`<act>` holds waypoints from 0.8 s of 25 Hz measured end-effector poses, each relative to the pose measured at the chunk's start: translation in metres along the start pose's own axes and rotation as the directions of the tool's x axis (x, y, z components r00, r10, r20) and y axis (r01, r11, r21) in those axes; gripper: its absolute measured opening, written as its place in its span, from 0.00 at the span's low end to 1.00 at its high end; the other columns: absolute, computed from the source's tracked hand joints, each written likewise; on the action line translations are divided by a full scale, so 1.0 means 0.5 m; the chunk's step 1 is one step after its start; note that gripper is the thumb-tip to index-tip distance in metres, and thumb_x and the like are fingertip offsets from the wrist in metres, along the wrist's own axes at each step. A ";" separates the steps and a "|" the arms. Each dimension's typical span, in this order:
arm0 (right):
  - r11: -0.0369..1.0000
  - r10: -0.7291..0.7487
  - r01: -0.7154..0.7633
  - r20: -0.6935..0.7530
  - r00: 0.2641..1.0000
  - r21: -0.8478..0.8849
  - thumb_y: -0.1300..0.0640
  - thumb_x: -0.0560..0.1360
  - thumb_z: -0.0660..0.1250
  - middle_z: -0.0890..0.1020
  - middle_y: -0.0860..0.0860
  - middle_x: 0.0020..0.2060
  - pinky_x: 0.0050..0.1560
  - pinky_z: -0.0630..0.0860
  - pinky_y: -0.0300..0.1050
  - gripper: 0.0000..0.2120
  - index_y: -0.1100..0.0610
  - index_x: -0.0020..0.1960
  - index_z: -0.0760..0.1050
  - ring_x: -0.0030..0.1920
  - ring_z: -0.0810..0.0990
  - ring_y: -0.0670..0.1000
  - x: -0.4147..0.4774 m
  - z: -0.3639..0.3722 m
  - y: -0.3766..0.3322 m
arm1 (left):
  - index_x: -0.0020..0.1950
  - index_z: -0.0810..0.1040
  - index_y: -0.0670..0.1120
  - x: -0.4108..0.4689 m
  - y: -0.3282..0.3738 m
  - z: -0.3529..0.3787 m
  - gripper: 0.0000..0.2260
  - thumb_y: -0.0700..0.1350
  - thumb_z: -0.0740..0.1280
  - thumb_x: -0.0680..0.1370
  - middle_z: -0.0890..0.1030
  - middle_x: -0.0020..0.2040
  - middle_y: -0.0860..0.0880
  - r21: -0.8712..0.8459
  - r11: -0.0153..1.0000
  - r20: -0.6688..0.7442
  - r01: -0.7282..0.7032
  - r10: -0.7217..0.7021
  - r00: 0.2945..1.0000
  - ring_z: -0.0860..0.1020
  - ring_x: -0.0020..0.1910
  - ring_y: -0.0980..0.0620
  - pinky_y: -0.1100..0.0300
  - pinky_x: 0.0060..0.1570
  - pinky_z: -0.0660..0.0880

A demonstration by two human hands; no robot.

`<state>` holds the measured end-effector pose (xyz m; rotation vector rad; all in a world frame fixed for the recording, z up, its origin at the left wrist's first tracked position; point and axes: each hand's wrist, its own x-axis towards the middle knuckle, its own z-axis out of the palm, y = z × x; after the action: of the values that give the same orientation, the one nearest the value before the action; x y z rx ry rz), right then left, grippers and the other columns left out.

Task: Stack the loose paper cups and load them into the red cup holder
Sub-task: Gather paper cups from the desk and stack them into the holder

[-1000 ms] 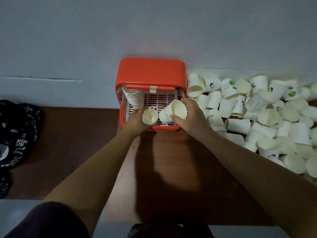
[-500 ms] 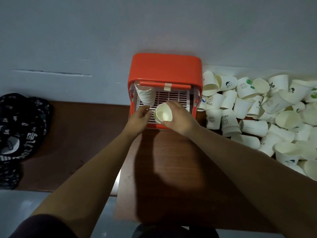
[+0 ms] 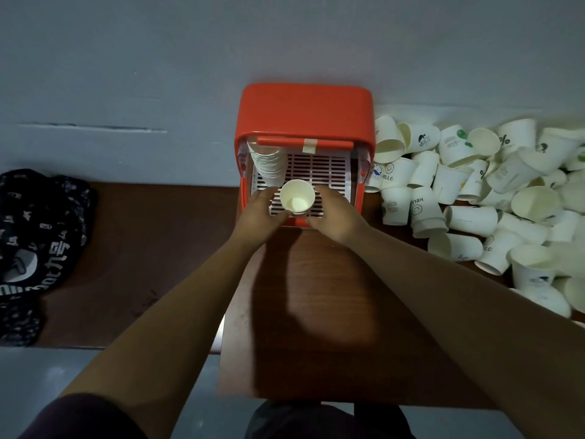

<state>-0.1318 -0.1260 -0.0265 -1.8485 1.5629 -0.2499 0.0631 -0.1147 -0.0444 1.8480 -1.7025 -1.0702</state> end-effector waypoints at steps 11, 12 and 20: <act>0.926 0.238 -0.297 -0.252 0.938 -0.233 0.52 0.72 0.73 0.72 0.58 0.63 0.64 0.71 0.54 0.29 0.60 0.68 0.70 0.63 0.72 0.58 -0.302 -0.214 0.328 | 0.53 0.76 0.45 -0.100 0.150 0.174 0.07 0.45 0.68 0.77 0.77 0.49 0.46 0.051 0.998 0.118 -0.031 0.025 0.993 0.76 0.49 0.46 0.58 0.45 0.68; 0.913 0.257 -0.317 -0.240 0.936 -0.258 0.51 0.71 0.74 0.71 0.59 0.63 0.64 0.71 0.55 0.30 0.60 0.69 0.69 0.63 0.71 0.58 -0.312 -0.234 0.358 | 0.53 0.76 0.45 -0.100 0.179 0.199 0.07 0.45 0.68 0.77 0.78 0.49 0.46 0.065 0.997 0.138 -0.039 0.030 0.990 0.76 0.49 0.46 0.58 0.45 0.67; 0.947 0.144 -0.162 -0.084 0.986 -0.278 0.56 0.71 0.69 0.74 0.56 0.60 0.61 0.73 0.51 0.26 0.59 0.68 0.70 0.59 0.74 0.56 -0.342 -0.286 0.503 | 0.74 0.66 0.50 -0.072 0.392 0.470 0.34 0.50 0.76 0.71 0.67 0.68 0.45 0.206 0.970 0.360 -0.127 0.045 0.932 0.70 0.65 0.47 0.55 0.65 0.69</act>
<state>-0.4540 -0.0301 -0.0262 -1.9349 1.8558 -0.0111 -0.2412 -0.0670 -0.0365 1.7691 -2.1724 -1.2776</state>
